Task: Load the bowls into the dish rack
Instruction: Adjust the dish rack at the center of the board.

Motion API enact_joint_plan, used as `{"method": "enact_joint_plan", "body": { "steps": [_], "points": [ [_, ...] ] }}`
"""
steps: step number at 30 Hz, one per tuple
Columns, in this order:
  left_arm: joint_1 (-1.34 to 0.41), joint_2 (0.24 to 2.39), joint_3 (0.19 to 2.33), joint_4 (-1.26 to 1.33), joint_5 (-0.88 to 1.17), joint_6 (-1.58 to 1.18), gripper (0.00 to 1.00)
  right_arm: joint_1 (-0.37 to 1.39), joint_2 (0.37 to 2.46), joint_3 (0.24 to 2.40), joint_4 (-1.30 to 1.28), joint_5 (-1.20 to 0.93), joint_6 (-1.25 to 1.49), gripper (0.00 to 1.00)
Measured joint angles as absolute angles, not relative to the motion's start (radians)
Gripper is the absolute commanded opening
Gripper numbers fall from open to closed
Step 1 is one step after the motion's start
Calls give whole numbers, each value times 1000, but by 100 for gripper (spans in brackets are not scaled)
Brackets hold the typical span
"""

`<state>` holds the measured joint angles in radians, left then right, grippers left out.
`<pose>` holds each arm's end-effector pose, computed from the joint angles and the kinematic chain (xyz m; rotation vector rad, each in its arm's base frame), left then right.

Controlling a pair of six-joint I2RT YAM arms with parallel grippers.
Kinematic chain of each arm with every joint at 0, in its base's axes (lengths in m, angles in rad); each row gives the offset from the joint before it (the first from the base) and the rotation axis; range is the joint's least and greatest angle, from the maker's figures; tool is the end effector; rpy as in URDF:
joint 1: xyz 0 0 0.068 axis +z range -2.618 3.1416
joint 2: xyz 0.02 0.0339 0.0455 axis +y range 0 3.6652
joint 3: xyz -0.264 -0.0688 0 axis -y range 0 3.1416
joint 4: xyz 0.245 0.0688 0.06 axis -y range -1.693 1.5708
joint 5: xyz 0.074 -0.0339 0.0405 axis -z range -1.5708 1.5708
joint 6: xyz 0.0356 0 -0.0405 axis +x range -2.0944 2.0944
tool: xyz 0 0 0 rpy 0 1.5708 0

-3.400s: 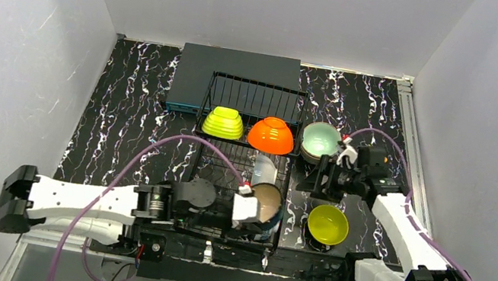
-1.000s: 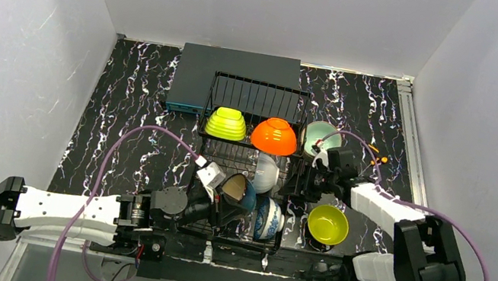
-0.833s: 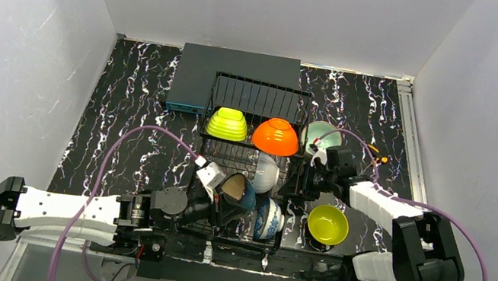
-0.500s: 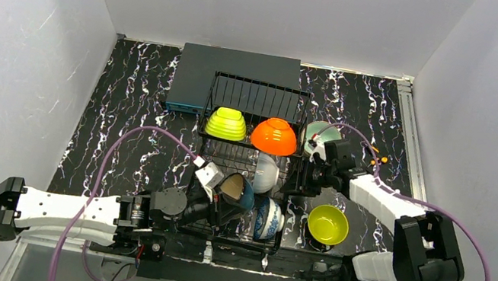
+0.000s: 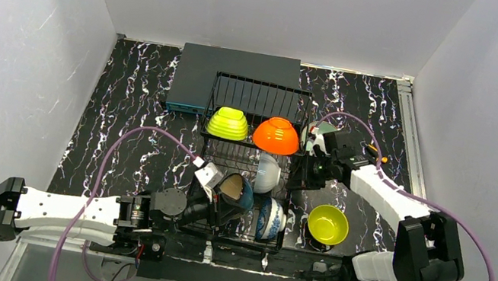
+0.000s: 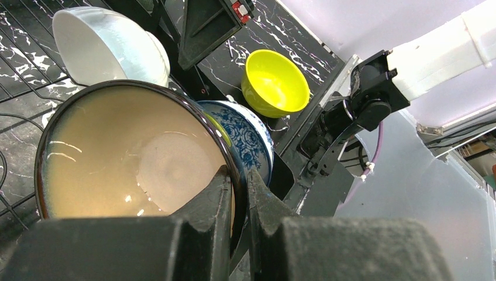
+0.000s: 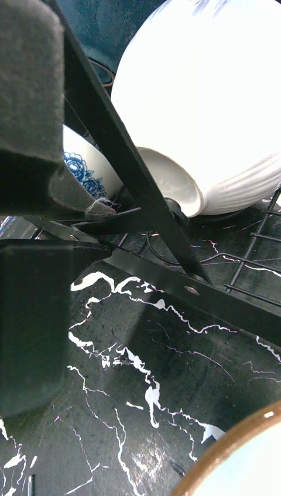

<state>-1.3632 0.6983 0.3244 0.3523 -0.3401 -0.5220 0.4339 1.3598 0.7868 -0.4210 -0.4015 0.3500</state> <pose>0.0478 -0.1691 0.2473 0.4337 1.6698 -1.1754 0.2313 0.1225 0.1997 -0.2708 2.6391 0.7981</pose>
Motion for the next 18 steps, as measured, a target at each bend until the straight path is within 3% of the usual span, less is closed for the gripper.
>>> {"method": "enact_joint_plan", "body": {
  "steps": [16, 18],
  "points": [
    [-1363, 698, 321, 368, -348, -540, 0, 414, 1424, 909, -524, -308, 323, 1],
    [-1363, 699, 320, 373, -348, -543, 0, 413, 1424, 909, -524, -308, 319, 8]
  ]
}}
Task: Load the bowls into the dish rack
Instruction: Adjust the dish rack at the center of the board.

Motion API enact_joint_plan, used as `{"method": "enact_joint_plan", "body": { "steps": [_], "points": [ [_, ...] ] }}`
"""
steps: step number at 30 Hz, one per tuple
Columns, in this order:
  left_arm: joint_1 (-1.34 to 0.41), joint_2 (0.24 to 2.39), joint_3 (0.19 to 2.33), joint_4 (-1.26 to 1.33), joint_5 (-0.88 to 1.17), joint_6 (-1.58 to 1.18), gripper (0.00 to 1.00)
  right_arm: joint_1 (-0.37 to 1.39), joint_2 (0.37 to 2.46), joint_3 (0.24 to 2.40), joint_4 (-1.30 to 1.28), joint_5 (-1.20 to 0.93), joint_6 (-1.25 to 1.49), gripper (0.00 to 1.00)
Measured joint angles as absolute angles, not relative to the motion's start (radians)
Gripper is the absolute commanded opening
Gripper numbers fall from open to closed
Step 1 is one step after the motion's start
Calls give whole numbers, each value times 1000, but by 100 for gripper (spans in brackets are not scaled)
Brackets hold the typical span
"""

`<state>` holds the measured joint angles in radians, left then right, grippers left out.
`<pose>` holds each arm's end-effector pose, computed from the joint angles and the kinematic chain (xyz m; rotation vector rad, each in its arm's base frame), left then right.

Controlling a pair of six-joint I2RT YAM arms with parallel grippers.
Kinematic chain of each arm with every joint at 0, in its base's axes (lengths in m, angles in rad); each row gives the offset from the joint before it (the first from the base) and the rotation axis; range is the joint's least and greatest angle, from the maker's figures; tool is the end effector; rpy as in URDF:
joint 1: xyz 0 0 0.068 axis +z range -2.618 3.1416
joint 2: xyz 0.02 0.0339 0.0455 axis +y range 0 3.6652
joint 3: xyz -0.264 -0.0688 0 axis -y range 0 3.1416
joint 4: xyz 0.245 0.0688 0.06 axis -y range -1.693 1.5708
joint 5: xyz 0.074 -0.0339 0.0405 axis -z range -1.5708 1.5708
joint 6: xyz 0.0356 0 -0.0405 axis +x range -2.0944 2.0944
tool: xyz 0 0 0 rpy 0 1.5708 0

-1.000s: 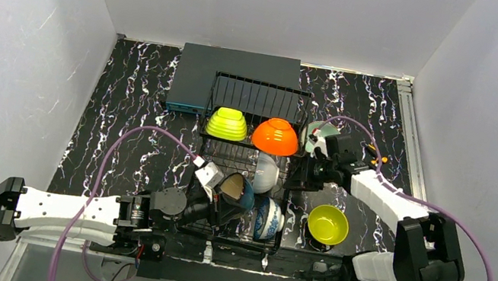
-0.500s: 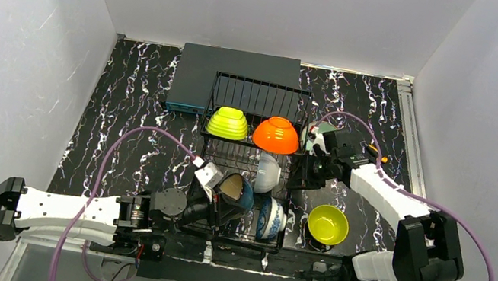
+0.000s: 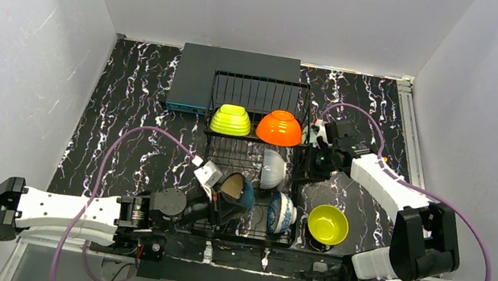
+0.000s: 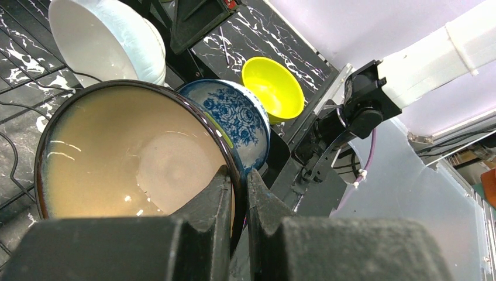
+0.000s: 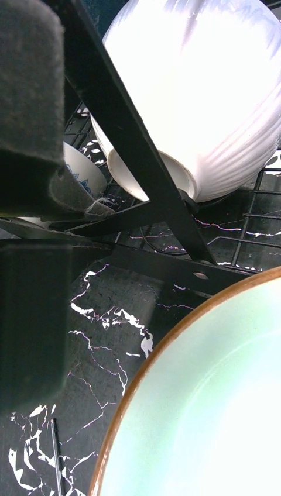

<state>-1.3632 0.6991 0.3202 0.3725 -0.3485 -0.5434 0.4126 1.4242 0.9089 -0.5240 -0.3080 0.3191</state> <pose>0.0480 -0.1689 0.2478 0.4019 1.6658 -1.1954 0.2512 0.1217 0.2131 -0.2384 2.6724 0.6496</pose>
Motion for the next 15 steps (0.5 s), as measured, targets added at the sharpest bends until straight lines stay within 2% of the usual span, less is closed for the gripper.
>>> {"method": "enact_joint_plan", "body": {
  "steps": [2, 6, 11, 15],
  "points": [
    [-1363, 707, 320, 387, -349, -545, 0, 412, 1424, 909, -524, -309, 318, 26],
    [-1363, 741, 320, 424, -348, -552, 0, 412, 1416, 908, -519, -307, 327, 53],
    [-1363, 809, 320, 479, -336, -552, 0, 392, 1290, 906, -498, -276, 338, 78],
    [-1363, 867, 320, 555, -307, -546, 0, 393, 1188, 893, -501, -263, 344, 89]
  ]
}}
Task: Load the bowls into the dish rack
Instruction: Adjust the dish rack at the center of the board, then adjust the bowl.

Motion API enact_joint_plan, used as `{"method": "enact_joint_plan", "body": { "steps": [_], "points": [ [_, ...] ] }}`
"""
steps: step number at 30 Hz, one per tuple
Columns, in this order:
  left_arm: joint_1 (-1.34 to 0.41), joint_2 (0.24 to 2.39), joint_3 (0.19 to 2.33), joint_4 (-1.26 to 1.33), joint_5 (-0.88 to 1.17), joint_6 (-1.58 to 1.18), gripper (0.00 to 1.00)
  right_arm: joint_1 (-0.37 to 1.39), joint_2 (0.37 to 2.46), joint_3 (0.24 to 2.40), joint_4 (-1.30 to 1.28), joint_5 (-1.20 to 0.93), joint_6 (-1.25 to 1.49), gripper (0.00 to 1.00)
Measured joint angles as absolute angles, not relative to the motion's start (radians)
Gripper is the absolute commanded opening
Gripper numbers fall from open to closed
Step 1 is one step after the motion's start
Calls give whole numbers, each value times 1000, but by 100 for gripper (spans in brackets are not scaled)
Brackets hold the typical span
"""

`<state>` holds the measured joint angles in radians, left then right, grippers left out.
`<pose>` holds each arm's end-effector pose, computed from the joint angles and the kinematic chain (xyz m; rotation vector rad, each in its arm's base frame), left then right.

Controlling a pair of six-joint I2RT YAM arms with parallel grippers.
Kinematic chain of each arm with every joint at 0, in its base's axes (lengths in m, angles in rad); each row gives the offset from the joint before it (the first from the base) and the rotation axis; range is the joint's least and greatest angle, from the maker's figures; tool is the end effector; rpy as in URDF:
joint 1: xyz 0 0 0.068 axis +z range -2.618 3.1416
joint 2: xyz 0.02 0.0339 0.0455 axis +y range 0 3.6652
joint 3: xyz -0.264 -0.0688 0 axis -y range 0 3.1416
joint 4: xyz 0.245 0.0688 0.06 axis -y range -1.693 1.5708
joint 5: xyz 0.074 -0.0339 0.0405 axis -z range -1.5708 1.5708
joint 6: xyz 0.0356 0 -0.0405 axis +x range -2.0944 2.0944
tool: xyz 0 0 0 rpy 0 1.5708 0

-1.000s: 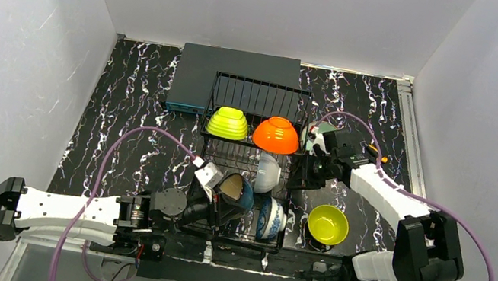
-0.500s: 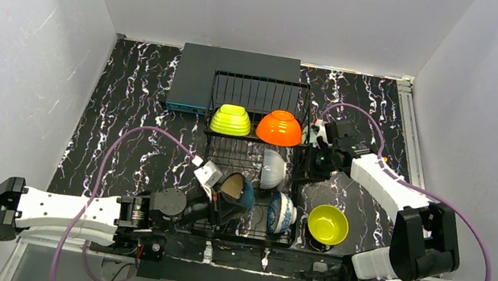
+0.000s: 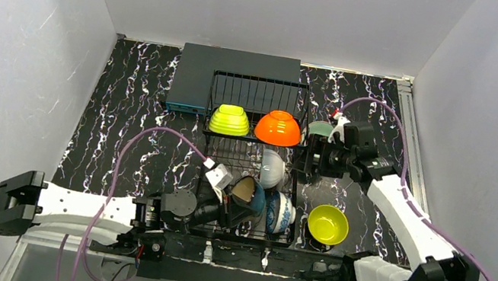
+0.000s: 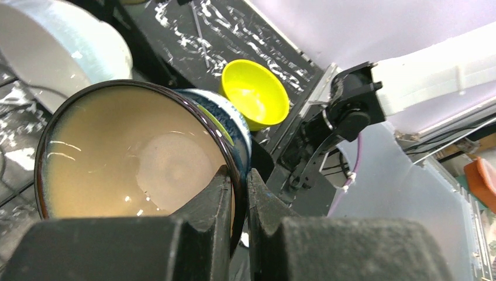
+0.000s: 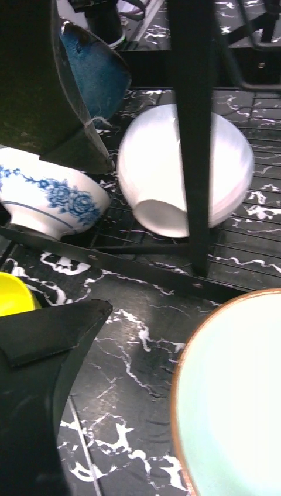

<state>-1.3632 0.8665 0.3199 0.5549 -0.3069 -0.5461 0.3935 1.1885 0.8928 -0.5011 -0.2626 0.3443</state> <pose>0.0512 -0.1910 0.2395 0.4290 1.6535 -1.2381 0.2265 0.1041 0.2669 -0.1906 2.4267 0.6566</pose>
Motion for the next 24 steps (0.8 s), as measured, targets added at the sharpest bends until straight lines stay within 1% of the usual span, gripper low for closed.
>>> {"method": "enact_joint_plan", "body": {
  "steps": [3, 6, 12, 20, 24],
  "points": [
    [-1363, 892, 311, 641, -291, -539, 0, 394, 1124, 871, -521, -261, 353, 95],
    [-1363, 913, 286, 747, -276, -533, 0, 396, 1067, 865, -549, -269, 366, 99],
    [-1363, 938, 266, 849, -241, -509, 0, 400, 950, 846, -553, -366, 422, 99],
    [-1363, 956, 266, 910, -176, -433, 0, 402, 794, 654, -441, -571, 646, 99],
    [-1363, 957, 266, 927, -161, -392, 0, 402, 722, 592, -375, -638, 773, 99]
  ]
}}
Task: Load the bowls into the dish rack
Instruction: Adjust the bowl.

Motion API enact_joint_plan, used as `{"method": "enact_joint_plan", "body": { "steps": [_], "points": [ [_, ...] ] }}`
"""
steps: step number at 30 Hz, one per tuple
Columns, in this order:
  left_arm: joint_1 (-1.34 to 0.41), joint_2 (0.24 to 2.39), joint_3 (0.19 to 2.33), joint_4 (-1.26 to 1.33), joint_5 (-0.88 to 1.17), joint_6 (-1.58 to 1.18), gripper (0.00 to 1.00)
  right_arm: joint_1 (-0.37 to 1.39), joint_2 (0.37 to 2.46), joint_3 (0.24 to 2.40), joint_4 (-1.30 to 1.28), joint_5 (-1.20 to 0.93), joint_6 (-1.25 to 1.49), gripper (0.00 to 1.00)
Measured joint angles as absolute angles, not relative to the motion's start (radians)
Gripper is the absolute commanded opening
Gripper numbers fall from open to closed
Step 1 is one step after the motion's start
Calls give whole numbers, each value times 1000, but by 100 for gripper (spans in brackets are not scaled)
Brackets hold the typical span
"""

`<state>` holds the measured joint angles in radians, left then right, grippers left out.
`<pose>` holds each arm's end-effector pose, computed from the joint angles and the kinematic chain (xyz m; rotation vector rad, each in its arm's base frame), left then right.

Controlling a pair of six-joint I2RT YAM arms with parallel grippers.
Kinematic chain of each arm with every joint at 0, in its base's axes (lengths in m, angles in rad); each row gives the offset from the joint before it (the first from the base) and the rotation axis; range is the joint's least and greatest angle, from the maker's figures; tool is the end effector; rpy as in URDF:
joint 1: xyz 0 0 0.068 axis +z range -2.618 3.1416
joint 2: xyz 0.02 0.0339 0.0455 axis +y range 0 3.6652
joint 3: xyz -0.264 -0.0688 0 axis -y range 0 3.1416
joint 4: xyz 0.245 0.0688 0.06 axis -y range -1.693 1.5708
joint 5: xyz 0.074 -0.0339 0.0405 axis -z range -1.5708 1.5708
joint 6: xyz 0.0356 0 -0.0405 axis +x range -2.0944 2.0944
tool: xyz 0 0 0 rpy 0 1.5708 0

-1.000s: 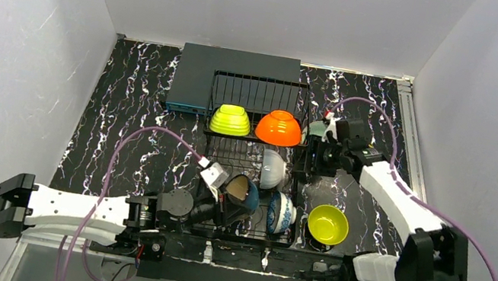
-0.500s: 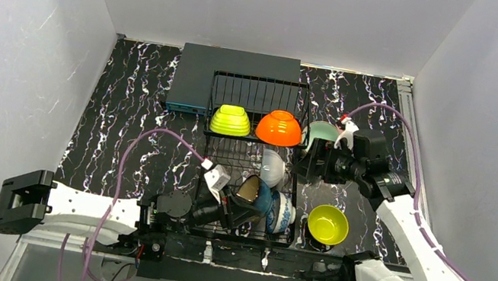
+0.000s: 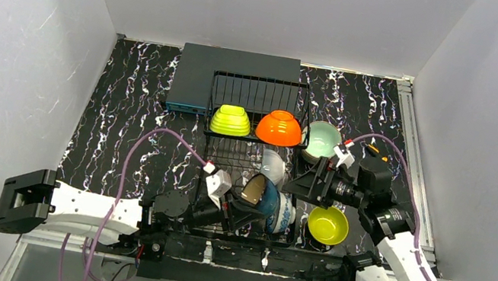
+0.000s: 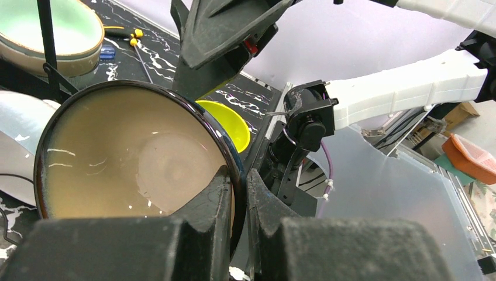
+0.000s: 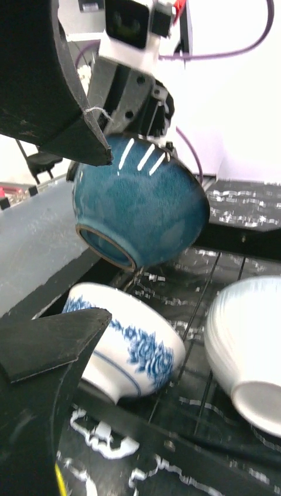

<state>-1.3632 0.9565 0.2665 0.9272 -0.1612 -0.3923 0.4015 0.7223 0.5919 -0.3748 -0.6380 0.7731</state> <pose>0.0470 -0.1956 0.2452 0.5511 1.3670 -1.3575 0.1412 0.0830 0.2660 -0.0149 2.2667 1.3387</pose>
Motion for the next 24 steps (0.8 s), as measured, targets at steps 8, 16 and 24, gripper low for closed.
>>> {"method": "enact_joint_plan", "body": {
  "steps": [8, 16, 24],
  "points": [
    [-1363, 958, 268, 936, -138, -341, 0, 408, 654, 573, -227, -710, 947, 99],
    [-1363, 979, 293, 937, -115, -312, 0, 430, 669, 570, -213, -715, 974, 99],
    [-1363, 1010, 337, 917, -97, -278, 0, 485, 692, 542, -201, -714, 984, 99]
  ]
}}
